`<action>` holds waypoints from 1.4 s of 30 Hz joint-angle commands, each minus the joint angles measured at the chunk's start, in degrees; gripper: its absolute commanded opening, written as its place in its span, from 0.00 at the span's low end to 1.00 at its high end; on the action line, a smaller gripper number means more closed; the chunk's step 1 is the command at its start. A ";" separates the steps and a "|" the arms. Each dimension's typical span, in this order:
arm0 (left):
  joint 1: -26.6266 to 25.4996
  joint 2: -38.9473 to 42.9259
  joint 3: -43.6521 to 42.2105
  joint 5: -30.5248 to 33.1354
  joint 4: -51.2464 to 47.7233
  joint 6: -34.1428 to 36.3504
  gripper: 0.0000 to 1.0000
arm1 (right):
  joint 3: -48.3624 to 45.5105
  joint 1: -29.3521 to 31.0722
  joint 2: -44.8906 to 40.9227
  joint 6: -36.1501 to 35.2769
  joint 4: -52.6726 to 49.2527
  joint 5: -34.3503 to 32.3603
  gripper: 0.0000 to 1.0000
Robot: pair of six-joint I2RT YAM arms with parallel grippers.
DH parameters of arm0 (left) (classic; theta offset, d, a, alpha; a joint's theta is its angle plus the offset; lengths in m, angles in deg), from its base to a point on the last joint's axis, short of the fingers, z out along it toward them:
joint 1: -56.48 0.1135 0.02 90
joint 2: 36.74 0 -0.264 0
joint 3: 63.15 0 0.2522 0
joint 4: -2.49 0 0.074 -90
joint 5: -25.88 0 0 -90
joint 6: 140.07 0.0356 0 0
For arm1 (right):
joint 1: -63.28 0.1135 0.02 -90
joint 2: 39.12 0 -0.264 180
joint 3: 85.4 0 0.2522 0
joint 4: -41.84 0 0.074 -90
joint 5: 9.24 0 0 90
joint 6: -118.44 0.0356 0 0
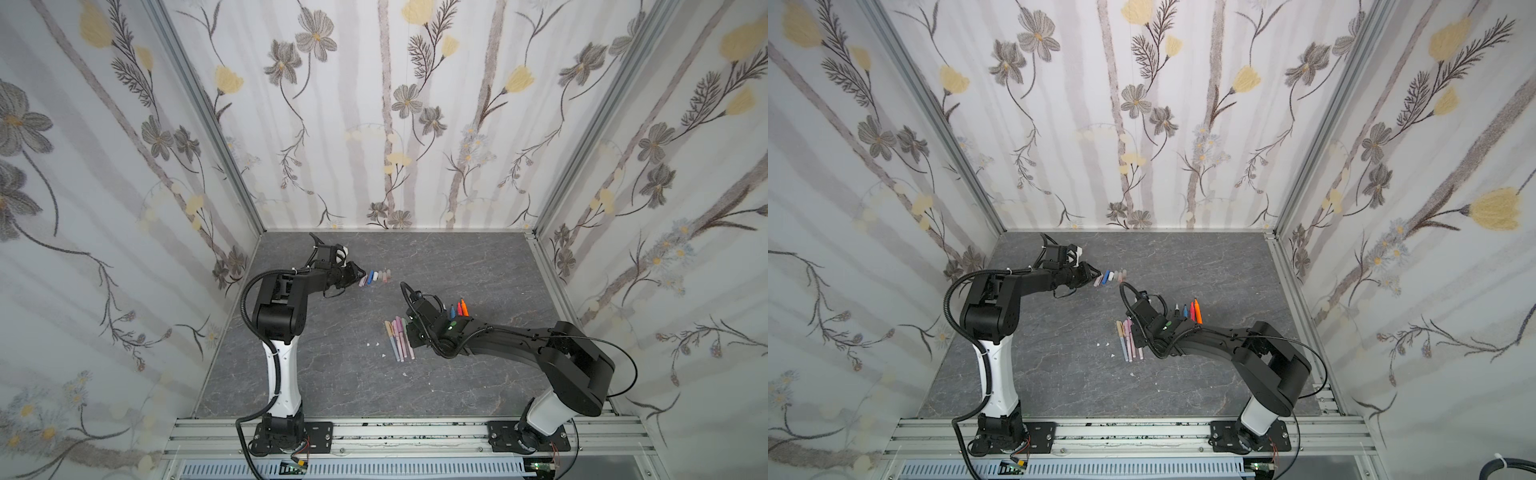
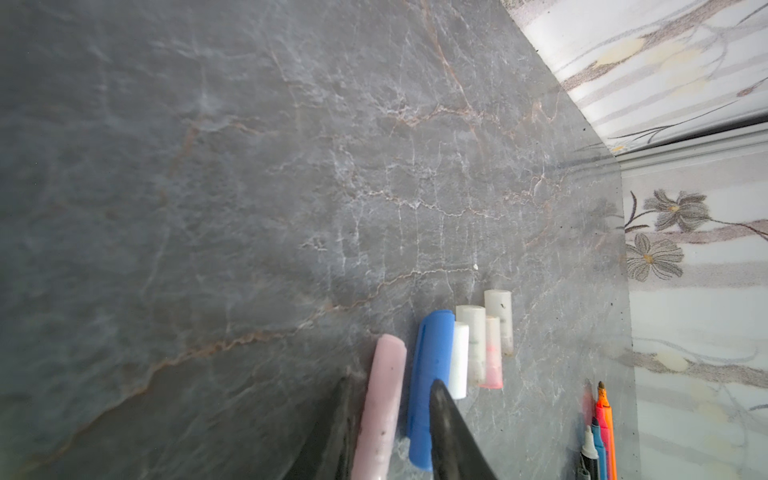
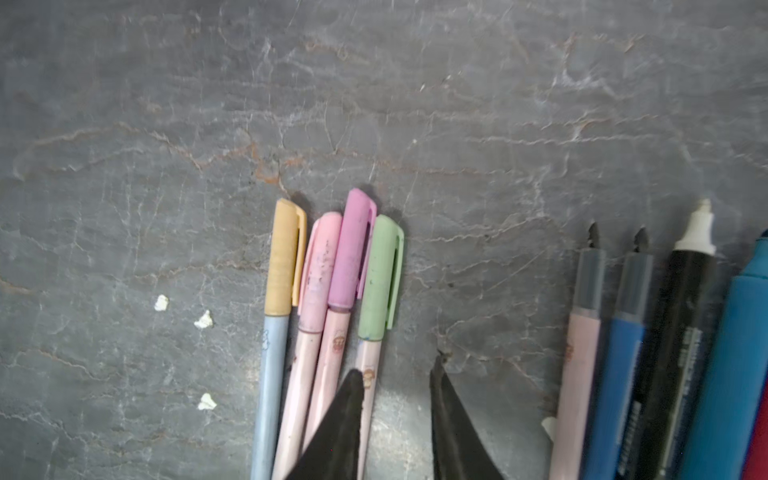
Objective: Open the pen caps
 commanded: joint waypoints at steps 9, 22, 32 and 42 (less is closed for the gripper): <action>1.18 10.32 -4.38 0.76 1.94 -2.31 0.34 | 0.90 1.21 2.73 2.12 0.00 0.95 0.29; 1.31 22.91 -12.12 2.17 5.28 -4.27 0.70 | -0.70 2.28 5.10 3.37 1.30 2.01 0.27; 1.32 33.12 -21.63 2.69 14.60 -10.34 1.00 | -1.83 2.62 6.20 3.62 1.53 1.89 0.23; -0.98 37.40 -24.05 2.01 12.35 -8.70 1.00 | -4.06 2.34 4.08 3.10 0.83 0.85 0.06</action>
